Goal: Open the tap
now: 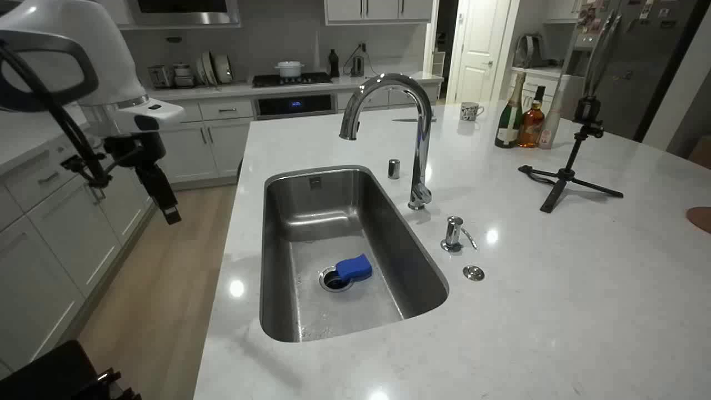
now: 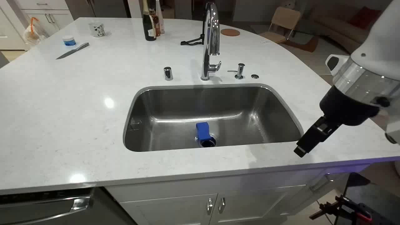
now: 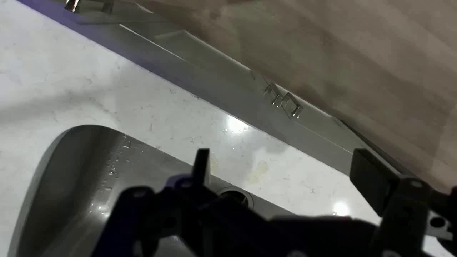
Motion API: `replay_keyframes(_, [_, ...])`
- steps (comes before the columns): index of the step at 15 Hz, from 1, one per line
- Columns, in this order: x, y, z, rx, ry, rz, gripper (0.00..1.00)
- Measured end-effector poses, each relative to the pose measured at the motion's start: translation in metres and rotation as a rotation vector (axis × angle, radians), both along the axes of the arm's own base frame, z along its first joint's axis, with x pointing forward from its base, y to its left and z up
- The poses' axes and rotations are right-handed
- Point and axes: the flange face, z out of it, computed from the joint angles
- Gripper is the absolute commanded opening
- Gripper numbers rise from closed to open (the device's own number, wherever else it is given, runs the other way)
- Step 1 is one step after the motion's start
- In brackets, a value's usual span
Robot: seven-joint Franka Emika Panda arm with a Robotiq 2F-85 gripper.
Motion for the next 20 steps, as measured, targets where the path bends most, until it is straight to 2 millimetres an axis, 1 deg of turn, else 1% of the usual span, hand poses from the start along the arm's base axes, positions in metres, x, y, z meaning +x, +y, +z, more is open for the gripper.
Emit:
replay_keyframes(5, [0.000, 0.000, 0.000, 0.000, 0.000, 0.000, 1.00])
replay_keyframes(8, [0.009, -0.001, 0.000, 0.004, -0.041, -0.034, 1.00])
replay_keyframes(11, [0.029, -0.008, -0.005, 0.009, -0.116, -0.108, 1.00])
replay_keyframes(14, [0.056, -0.022, -0.016, -0.020, -0.184, -0.170, 1.00])
replay_keyframes(17, [0.084, -0.043, -0.027, -0.082, -0.222, -0.206, 1.00])
replay_keyframes(20, [0.108, -0.067, -0.033, -0.158, -0.238, -0.208, 1.00])
